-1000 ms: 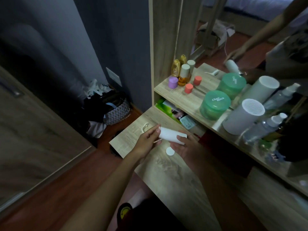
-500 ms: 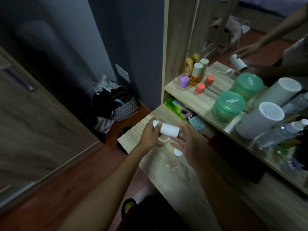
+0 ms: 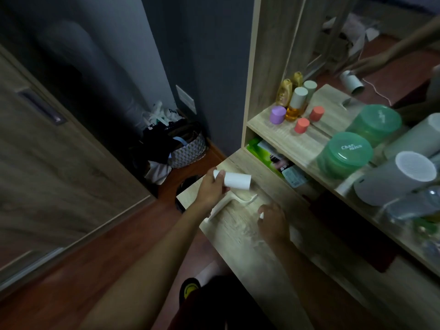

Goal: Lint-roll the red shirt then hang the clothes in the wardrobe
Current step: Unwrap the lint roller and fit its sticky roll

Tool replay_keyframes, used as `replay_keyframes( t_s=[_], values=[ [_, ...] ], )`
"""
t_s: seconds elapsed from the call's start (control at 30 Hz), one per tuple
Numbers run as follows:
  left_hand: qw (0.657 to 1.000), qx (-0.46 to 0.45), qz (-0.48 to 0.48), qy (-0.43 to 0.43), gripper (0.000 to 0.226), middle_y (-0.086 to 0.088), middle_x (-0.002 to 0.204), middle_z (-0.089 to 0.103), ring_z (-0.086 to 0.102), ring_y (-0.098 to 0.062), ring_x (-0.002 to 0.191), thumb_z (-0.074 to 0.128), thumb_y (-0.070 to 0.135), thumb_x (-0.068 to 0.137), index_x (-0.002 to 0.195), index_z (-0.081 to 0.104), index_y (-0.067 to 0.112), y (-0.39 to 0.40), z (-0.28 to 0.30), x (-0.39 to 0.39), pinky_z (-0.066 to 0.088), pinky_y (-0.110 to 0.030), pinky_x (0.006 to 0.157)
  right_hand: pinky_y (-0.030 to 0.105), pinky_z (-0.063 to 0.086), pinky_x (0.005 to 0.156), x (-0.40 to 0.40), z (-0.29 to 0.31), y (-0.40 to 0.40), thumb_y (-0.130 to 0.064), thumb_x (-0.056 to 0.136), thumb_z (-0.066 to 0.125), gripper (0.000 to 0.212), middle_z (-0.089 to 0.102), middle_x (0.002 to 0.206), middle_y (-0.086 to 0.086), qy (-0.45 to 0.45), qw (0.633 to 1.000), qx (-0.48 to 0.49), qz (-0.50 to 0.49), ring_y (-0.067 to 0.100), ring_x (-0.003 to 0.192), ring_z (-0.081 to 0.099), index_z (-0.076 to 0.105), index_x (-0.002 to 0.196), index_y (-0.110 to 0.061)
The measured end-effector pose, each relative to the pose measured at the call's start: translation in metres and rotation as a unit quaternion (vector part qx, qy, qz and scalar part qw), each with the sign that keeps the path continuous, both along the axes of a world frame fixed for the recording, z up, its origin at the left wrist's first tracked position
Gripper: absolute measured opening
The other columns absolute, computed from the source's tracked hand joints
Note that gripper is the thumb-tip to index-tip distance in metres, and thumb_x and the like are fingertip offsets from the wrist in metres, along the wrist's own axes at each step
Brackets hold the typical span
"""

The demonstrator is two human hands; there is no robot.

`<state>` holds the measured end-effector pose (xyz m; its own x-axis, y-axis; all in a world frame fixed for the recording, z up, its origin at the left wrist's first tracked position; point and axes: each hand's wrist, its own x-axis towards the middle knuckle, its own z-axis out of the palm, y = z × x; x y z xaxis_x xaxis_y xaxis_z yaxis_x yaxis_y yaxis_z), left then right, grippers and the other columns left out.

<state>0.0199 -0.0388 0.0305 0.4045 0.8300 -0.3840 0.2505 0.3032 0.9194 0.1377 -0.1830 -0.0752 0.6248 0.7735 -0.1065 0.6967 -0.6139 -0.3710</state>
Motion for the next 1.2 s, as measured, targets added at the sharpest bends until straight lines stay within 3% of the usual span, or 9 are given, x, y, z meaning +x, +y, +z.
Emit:
replay_keyframes(
  t_s=[0.07, 0.13, 0.23, 0.27, 0.33, 0.5, 0.8, 1.03, 1.2],
  values=[
    [1.000, -0.001, -0.002, 0.006, 0.039, -0.011, 0.108, 0.051, 0.059, -0.024, 0.096, 0.042, 0.023, 0.101, 0.134, 0.040, 0.002, 0.002, 0.000, -0.002, 0.057, -0.040, 0.082, 0.032, 0.051, 0.080, 0.003, 0.006, 0.001, -0.012, 0.076, 0.065, 0.023, 0.065, 0.101, 0.007, 0.053, 0.998, 0.028, -0.033, 0.023, 0.093, 0.061, 0.068, 0.099, -0.016],
    [1.000, -0.001, -0.003, 0.005, 0.039, -0.010, 0.107, 0.051, 0.059, -0.024, 0.097, 0.042, 0.023, 0.101, 0.134, 0.040, 0.003, 0.003, 0.002, -0.003, 0.057, -0.039, 0.082, 0.033, 0.050, 0.085, 0.008, 0.028, 0.008, -0.012, 0.081, 0.064, 0.030, 0.066, 0.110, 0.010, 0.198, 0.967, 0.099, -0.126, 0.026, 0.096, 0.062, 0.065, 0.110, -0.010],
    [1.000, -0.005, -0.001, 0.000, 0.037, -0.012, 0.110, 0.051, 0.059, -0.026, 0.099, 0.042, 0.023, 0.101, 0.132, 0.041, 0.004, 0.001, 0.005, -0.003, 0.057, -0.037, 0.081, 0.035, 0.054, 0.082, 0.011, 0.078, 0.020, -0.003, 0.089, 0.056, 0.033, 0.061, 0.112, 0.010, 0.490, 0.789, 0.256, -0.267, 0.020, 0.084, 0.061, 0.055, 0.123, -0.003],
    [1.000, -0.006, -0.002, -0.001, 0.037, -0.013, 0.110, 0.051, 0.059, -0.026, 0.099, 0.042, 0.023, 0.101, 0.132, 0.041, 0.004, 0.000, 0.006, -0.002, 0.057, -0.036, 0.080, 0.034, 0.054, 0.082, 0.011, 0.092, 0.021, 0.000, 0.090, 0.054, 0.034, 0.059, 0.109, 0.009, 0.530, 0.750, 0.293, -0.266, 0.016, 0.083, 0.060, 0.053, 0.124, -0.002],
    [1.000, -0.014, -0.003, -0.011, 0.036, -0.014, 0.110, 0.051, 0.059, -0.024, 0.097, 0.042, 0.022, 0.101, 0.131, 0.042, 0.003, -0.002, 0.007, -0.001, 0.057, -0.034, 0.079, 0.035, 0.054, 0.086, 0.008, 0.109, 0.022, -0.001, 0.091, 0.055, 0.034, 0.059, 0.105, 0.006, 0.552, 0.725, 0.339, -0.234, 0.016, 0.088, 0.061, 0.053, 0.124, -0.005],
    [0.999, -0.035, 0.000, -0.039, 0.031, -0.002, 0.097, 0.054, 0.059, -0.012, 0.087, 0.041, 0.019, 0.101, 0.128, 0.045, 0.003, -0.010, 0.013, 0.002, 0.057, -0.028, 0.078, 0.037, 0.056, 0.085, -0.005, 0.115, 0.027, -0.006, 0.085, 0.066, 0.021, 0.067, 0.100, 0.004, 0.504, 0.742, 0.374, -0.233, 0.020, 0.093, 0.066, 0.063, 0.102, -0.017],
    [0.998, -0.037, 0.009, -0.057, 0.029, -0.003, 0.101, 0.053, 0.059, -0.019, 0.097, 0.041, 0.021, 0.101, 0.124, 0.047, 0.004, -0.019, 0.014, -0.001, 0.058, -0.022, 0.074, 0.032, 0.058, 0.077, -0.014, 0.114, 0.027, -0.008, 0.079, 0.072, 0.016, 0.071, 0.093, 0.000, 0.438, 0.770, 0.396, -0.243, 0.014, 0.089, 0.070, 0.066, 0.086, -0.021],
    [0.997, -0.055, 0.011, -0.062, 0.035, -0.017, 0.118, 0.052, 0.059, -0.023, 0.102, 0.042, 0.023, 0.101, 0.125, 0.047, -0.001, -0.023, 0.010, -0.001, 0.058, -0.027, 0.079, 0.036, 0.059, 0.081, -0.015, 0.114, 0.022, -0.012, 0.081, 0.070, 0.011, 0.070, 0.094, -0.005, 0.399, 0.811, 0.367, -0.220, 0.013, 0.092, 0.068, 0.070, 0.090, -0.019],
    [0.996, -0.063, 0.006, -0.058, 0.036, -0.018, 0.120, 0.054, 0.060, -0.026, 0.108, 0.044, 0.027, 0.100, 0.126, 0.048, 0.003, -0.028, 0.009, 0.001, 0.057, -0.031, 0.085, 0.022, 0.056, 0.075, -0.019, 0.116, 0.017, -0.016, 0.086, 0.066, 0.016, 0.067, 0.092, -0.013, 0.356, 0.827, 0.383, -0.205, 0.009, 0.095, 0.066, 0.070, 0.102, -0.014]
  ],
)
